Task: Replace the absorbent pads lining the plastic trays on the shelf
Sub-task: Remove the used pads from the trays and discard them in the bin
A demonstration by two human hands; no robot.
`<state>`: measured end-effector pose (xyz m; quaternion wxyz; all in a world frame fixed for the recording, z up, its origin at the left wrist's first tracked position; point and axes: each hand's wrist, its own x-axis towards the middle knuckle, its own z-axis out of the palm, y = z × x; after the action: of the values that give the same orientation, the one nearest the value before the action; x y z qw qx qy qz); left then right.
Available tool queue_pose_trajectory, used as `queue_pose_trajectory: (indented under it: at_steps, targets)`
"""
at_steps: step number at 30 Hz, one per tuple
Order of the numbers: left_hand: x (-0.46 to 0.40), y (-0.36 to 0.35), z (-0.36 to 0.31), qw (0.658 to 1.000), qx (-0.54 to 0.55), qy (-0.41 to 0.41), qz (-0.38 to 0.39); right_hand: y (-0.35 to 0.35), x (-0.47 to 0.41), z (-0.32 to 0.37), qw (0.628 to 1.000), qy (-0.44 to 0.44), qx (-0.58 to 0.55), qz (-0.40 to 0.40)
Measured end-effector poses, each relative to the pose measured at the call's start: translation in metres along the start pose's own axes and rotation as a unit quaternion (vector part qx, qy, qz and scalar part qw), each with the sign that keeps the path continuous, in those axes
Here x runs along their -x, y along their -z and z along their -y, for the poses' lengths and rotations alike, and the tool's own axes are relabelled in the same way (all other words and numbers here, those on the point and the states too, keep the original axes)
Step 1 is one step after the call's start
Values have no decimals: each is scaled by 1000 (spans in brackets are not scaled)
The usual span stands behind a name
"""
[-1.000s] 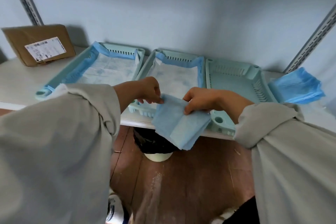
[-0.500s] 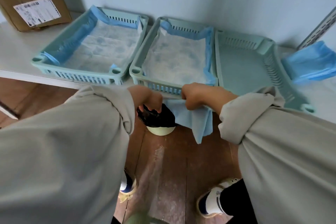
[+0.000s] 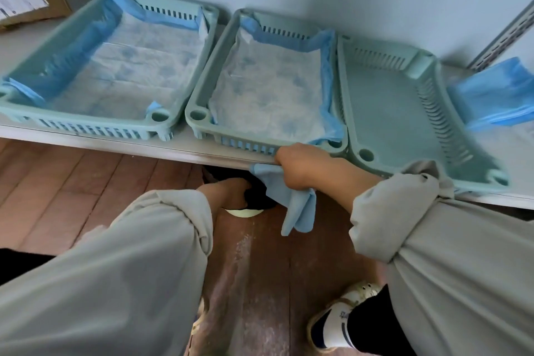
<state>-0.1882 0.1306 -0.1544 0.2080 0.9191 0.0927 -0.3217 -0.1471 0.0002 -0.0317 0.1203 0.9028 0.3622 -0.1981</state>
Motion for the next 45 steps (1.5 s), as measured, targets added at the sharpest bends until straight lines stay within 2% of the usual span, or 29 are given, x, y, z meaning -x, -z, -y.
queue_pose_trajectory:
  at_steps: [4,9,14,17,21,24,29,33,38,40,43,45]
  targets:
    - [-9,-12,2,998,-2,-23,-58,1,-6,1,1000,1,-1,21]
    - [-4,-16,-1,997,37,-38,-60,5,-4,7,999,8,24,26]
    - [19,-16,-6,997,64,-30,33,6,4,5,994,2,106,12]
    - [36,-23,-10,990,82,-29,108,2,5,3,994,-6,110,-8]
    - [54,-36,-18,979,100,-20,174,-13,1,0,998,-9,60,-23]
    - [64,-41,-24,973,119,-13,198,-25,0,-2,999,-28,-24,-16]
    - [69,-38,-28,968,112,-11,223,-46,-1,-15,995,-47,-81,-27]
    - [71,-31,-21,959,118,6,259,-67,-3,-23,987,-65,-143,16]
    - [73,-22,-19,944,114,31,308,-107,-9,-23,953,-108,-272,76]
    - [63,-17,-19,960,82,33,266,-121,-13,-19,942,-133,-300,64]
    - [40,-16,-13,995,50,6,91,-140,-25,-12,920,-165,-350,64]
    - [26,-20,-5,1000,-14,7,8,-147,-34,-10,898,-187,-392,75]
